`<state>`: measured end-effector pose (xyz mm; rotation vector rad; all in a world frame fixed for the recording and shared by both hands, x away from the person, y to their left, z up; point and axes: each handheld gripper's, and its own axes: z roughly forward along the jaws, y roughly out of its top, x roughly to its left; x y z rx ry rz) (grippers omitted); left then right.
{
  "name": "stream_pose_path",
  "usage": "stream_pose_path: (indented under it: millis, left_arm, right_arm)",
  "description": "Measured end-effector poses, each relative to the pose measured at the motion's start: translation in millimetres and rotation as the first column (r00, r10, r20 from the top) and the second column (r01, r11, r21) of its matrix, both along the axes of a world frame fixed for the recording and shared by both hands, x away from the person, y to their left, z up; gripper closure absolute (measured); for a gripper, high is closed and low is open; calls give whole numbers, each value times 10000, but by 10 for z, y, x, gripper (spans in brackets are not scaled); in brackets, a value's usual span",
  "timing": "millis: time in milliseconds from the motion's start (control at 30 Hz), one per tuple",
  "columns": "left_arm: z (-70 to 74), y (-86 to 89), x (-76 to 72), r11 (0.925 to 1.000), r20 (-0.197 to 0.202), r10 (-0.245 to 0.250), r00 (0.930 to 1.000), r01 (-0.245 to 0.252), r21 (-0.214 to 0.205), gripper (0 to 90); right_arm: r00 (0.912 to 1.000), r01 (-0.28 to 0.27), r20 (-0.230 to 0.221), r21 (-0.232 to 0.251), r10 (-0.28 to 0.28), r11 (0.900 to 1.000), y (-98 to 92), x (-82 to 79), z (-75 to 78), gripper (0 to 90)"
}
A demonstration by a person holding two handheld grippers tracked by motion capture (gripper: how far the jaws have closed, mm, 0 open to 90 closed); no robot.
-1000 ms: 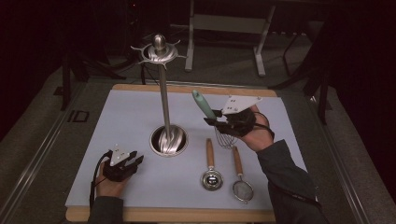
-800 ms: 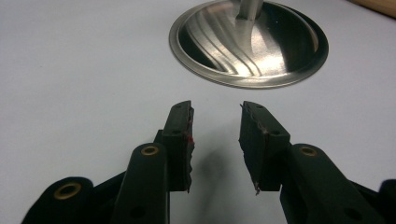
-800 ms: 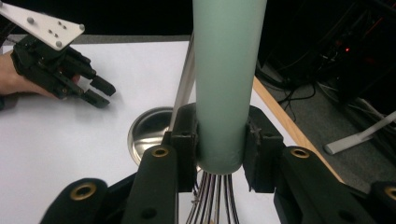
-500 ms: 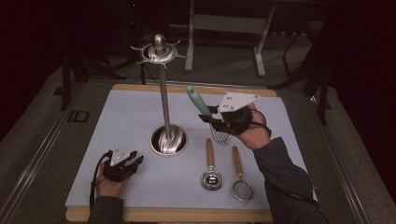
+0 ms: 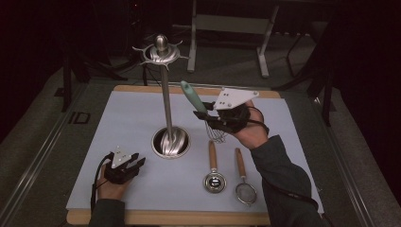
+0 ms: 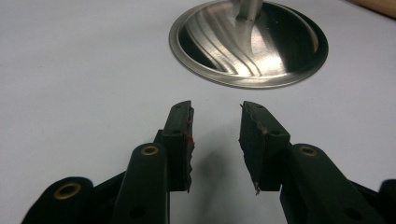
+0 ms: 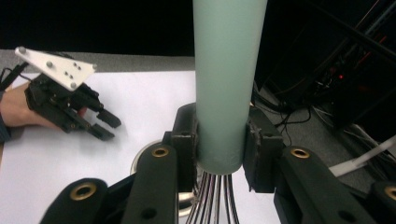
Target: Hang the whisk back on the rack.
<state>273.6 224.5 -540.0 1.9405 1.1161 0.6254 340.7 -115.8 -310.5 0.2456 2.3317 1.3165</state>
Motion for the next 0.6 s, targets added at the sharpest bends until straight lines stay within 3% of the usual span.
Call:
stream_pose_path:
  millis: [600]
  left_arm:
    - [0, 0, -2, 10000, 12, -13, 10000, 13, -12, 643]
  right_arm:
    - [9994, 119, 324, 72, -122, 9999, 163, -4, 150, 694]
